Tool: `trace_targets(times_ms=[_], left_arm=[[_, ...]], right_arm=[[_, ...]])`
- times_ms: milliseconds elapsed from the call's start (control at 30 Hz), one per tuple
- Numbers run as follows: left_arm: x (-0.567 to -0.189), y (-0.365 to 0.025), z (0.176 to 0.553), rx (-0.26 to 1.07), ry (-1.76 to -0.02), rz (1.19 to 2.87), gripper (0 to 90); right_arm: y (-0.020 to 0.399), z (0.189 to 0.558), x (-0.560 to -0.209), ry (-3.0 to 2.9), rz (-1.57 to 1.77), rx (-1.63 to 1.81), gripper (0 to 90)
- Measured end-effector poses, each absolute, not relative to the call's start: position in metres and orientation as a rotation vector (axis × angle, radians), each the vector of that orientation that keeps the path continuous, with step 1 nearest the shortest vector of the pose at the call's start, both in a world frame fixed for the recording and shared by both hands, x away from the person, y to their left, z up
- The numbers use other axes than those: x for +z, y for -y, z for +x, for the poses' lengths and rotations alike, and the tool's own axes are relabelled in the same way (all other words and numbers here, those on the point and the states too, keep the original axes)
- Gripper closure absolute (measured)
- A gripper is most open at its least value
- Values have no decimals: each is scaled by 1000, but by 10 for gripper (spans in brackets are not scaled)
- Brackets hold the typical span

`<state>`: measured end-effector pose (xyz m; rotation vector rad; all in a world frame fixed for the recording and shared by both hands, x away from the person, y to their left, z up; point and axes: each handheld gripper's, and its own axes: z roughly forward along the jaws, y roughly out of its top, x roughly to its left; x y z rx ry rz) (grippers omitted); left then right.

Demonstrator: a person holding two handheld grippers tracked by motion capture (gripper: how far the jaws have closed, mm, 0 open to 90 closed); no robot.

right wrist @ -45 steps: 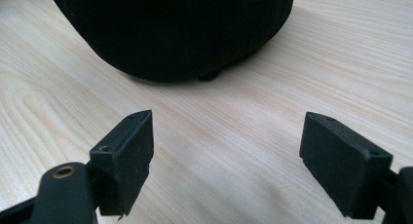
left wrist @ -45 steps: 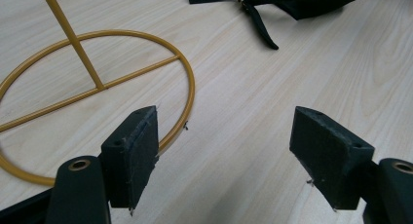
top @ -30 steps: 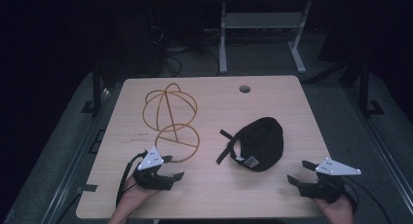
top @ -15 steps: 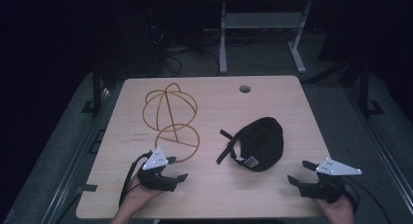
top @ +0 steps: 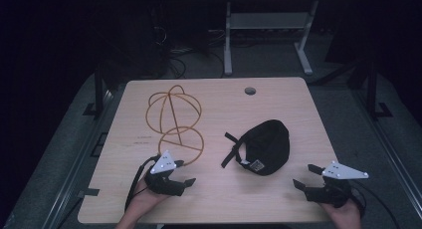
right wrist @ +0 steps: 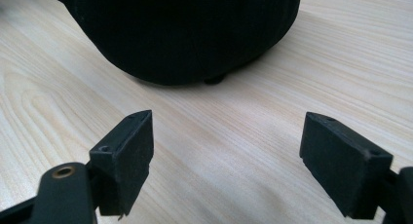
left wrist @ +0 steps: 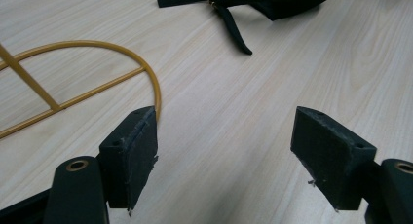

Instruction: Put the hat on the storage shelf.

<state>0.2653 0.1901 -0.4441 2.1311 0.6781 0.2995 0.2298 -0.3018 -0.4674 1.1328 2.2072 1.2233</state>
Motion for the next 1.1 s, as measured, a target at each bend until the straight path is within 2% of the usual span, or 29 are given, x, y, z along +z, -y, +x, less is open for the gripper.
trace_targets(times_ms=[1100], left_arm=[[-429,-153,272,297,-577,2139,246]], right_arm=[[300,231,-469,-2221,1129,1220,196]])
